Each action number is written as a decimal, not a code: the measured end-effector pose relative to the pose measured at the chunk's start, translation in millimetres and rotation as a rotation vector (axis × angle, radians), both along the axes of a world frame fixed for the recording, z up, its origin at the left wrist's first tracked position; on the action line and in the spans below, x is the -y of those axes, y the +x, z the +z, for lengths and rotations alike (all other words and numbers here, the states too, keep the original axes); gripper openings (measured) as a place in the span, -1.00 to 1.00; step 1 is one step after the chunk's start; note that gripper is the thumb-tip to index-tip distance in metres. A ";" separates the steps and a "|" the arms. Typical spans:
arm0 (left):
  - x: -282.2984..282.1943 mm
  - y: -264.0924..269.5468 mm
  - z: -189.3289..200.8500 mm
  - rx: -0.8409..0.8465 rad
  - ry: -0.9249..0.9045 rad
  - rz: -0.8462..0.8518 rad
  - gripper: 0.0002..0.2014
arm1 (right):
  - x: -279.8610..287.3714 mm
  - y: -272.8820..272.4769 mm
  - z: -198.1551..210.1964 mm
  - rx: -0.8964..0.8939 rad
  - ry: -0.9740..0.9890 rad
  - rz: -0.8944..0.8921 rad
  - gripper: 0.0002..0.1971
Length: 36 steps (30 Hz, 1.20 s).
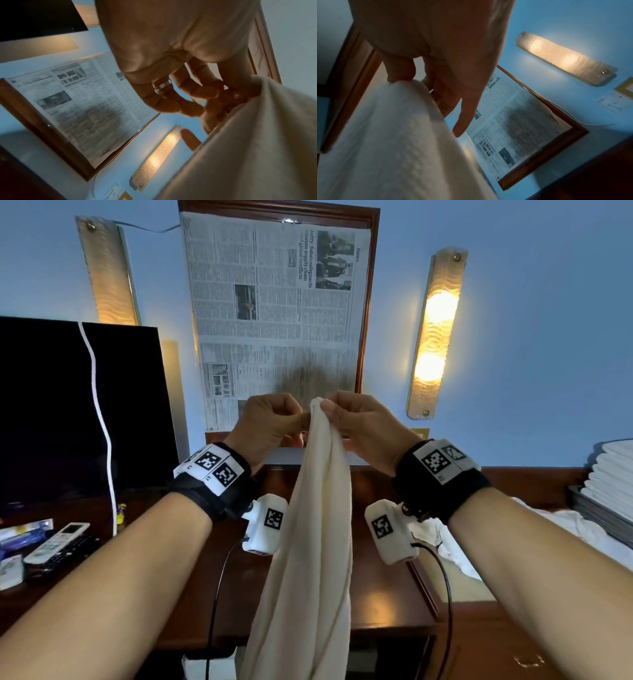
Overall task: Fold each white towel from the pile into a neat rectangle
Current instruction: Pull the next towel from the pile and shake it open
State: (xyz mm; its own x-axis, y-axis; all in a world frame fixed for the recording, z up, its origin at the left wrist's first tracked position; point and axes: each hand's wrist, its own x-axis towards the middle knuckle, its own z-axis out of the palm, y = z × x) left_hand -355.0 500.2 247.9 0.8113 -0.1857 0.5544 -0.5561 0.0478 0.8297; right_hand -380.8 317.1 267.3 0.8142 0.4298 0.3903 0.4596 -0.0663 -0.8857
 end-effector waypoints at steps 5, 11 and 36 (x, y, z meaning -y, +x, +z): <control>3.0 -10.2 -28.6 -0.230 0.002 -0.094 -0.72 | -1.8 11.4 -18.2 0.048 -0.008 -0.102 -0.78; 11.9 -14.3 -43.2 -0.416 -0.084 -0.169 -0.68 | 1.0 25.4 -22.3 0.382 -0.293 -0.328 -0.79; -41.0 57.1 -31.4 0.102 0.397 0.733 -0.79 | 174.2 91.6 -296.6 -0.338 -0.978 -0.464 -0.73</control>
State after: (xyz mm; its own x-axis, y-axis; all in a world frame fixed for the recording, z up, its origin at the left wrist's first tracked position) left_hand -297.8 541.1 216.5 0.7518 0.1722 0.6366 -0.4060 -0.6398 0.6525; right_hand -289.2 142.9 -29.3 0.9744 0.0591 -0.2170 -0.0422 -0.8996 -0.4347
